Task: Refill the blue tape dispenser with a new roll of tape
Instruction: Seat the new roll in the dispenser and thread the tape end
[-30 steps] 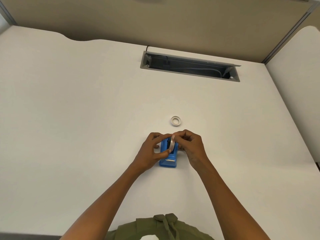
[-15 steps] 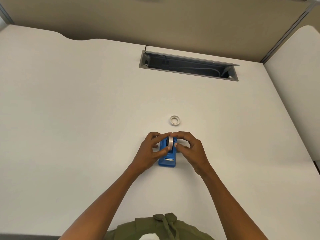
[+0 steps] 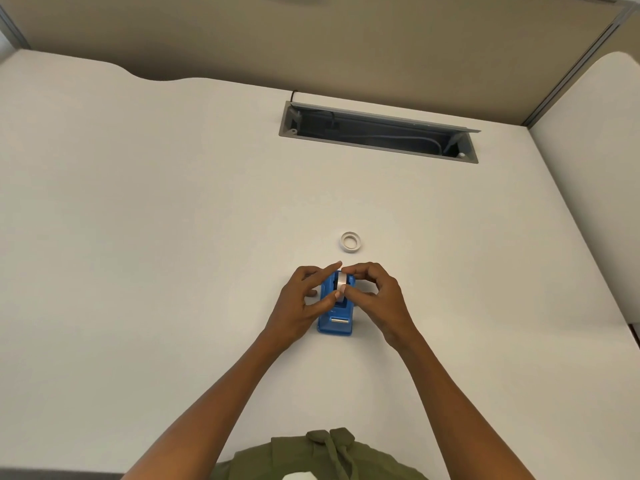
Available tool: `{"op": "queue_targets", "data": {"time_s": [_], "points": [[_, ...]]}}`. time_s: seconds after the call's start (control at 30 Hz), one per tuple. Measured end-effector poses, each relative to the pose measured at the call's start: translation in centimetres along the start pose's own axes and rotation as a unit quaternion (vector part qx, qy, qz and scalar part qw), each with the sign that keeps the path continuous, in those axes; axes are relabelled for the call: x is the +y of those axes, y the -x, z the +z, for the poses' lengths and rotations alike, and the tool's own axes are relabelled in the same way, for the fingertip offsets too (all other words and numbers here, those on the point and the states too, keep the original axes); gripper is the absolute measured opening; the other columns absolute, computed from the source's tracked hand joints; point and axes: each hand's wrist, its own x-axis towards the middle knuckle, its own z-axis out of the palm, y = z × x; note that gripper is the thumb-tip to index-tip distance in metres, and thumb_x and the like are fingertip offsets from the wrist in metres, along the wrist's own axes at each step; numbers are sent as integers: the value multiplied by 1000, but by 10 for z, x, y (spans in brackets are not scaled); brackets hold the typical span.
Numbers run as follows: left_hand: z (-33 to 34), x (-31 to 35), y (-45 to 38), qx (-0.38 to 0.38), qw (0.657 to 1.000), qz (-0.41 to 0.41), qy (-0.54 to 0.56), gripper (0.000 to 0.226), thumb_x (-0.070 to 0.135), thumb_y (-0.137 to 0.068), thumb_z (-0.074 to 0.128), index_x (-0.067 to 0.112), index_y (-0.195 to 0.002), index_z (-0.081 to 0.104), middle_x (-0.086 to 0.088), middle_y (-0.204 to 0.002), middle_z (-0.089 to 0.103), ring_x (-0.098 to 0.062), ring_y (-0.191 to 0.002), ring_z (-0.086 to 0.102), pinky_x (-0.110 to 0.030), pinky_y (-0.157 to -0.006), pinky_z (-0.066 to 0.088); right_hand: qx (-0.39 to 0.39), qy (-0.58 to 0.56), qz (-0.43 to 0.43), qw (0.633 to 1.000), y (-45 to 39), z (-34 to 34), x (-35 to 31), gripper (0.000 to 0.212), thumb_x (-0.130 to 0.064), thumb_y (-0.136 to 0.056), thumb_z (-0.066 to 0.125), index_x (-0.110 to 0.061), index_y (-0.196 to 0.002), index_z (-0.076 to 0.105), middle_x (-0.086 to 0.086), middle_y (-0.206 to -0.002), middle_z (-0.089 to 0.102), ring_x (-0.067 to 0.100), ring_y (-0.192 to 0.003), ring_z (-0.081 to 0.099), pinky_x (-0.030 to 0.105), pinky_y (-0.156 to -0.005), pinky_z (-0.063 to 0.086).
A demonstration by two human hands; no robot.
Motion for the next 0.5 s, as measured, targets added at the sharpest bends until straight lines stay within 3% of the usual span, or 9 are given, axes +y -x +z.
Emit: {"op": "queue_targets", "data": {"time_s": [0.23, 0.4, 0.5], "points": [[-2, 1, 0, 3, 1000, -1, 8, 46, 26, -83, 67, 52, -115, 46, 6, -114, 49, -8, -100, 52, -9, -79, 45, 15, -38, 33, 999, -4, 4, -1, 14, -7, -80, 69, -13, -92, 66, 0, -99, 67, 11, -101, 60, 26, -83, 47], [-3, 0, 0, -1, 1000, -3, 8, 50, 17, -80, 70, 38, -122, 51, 3, -118, 50, -7, -102, 51, -7, -80, 44, 9, -74, 59, 995, -6, 3, 0, 13, -9, -82, 70, -9, -94, 66, 3, -94, 67, 19, -96, 61, 41, -86, 51], [-3, 0, 0, -3, 1000, -3, 9, 50, 16, -80, 70, 33, -124, 53, 2, -117, 50, -9, -103, 52, -6, -81, 44, 3, -92, 71, 993, -6, 3, -1, 11, -9, -82, 70, -10, -93, 67, 11, -99, 69, 23, -97, 61, 42, -85, 51]]}}
